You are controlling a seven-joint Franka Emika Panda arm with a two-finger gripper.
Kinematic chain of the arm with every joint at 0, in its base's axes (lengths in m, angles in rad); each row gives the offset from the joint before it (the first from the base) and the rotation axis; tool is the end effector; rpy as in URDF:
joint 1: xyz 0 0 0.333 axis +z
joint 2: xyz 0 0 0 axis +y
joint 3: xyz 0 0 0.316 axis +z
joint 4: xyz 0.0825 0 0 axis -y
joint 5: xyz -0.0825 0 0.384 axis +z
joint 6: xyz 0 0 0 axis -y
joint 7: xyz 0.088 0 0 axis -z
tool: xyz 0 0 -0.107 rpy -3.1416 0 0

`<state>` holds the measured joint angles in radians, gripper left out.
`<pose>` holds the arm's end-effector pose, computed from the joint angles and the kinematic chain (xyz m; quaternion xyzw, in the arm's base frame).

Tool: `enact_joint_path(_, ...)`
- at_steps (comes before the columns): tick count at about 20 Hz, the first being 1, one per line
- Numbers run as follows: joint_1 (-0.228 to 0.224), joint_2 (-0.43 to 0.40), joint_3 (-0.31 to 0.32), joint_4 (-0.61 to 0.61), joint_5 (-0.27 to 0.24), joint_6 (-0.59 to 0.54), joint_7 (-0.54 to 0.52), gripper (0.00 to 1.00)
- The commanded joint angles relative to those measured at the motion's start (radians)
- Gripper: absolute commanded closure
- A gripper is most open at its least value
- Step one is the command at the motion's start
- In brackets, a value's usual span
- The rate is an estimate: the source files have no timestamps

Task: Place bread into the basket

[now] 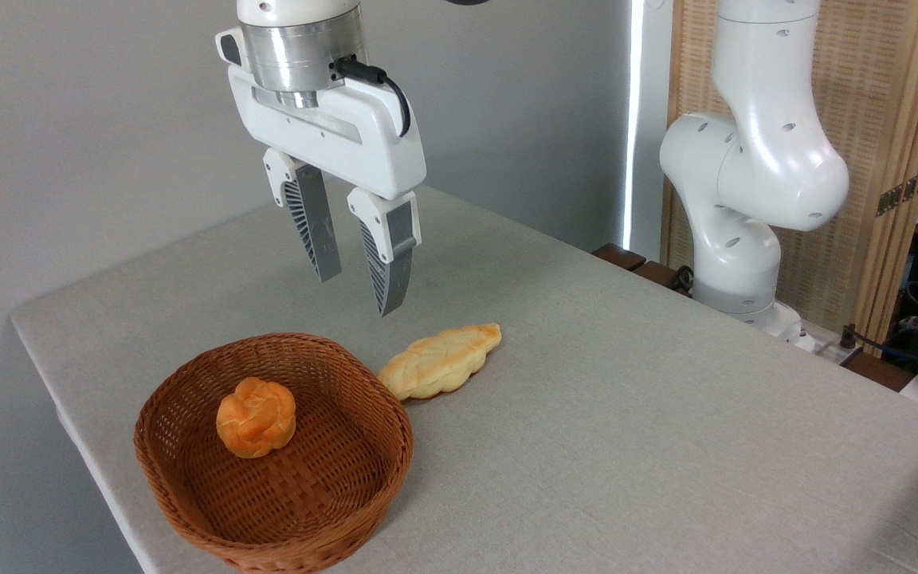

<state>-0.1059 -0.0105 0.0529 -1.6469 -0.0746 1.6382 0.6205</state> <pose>0.5548 -0.0368 0.6004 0.9440 -0.3278 0.0113 0.0357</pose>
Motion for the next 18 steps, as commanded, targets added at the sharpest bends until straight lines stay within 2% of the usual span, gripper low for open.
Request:
enact_joint_path(1, 0.002, -0.006, -0.025, -0.005, 0.002, -0.004, -0.031, 0.00)
enact_joint_path(3, -0.001, -0.005, -0.030, -0.005, 0.030, 0.012, -0.053, 0.00)
enact_joint_path(8, -0.006, -0.006, -0.047, -0.005, 0.035, 0.034, -0.103, 0.00)
enact_joint_path(13, -0.003, -0.008, -0.036, -0.005, 0.039, 0.035, -0.096, 0.00)
enact_joint_path(15, -0.005, -0.006, -0.036, -0.005, 0.074, 0.035, -0.093, 0.00)
enact_joint_path(18, -0.003, -0.006, -0.038, -0.005, 0.079, 0.035, -0.093, 0.00)
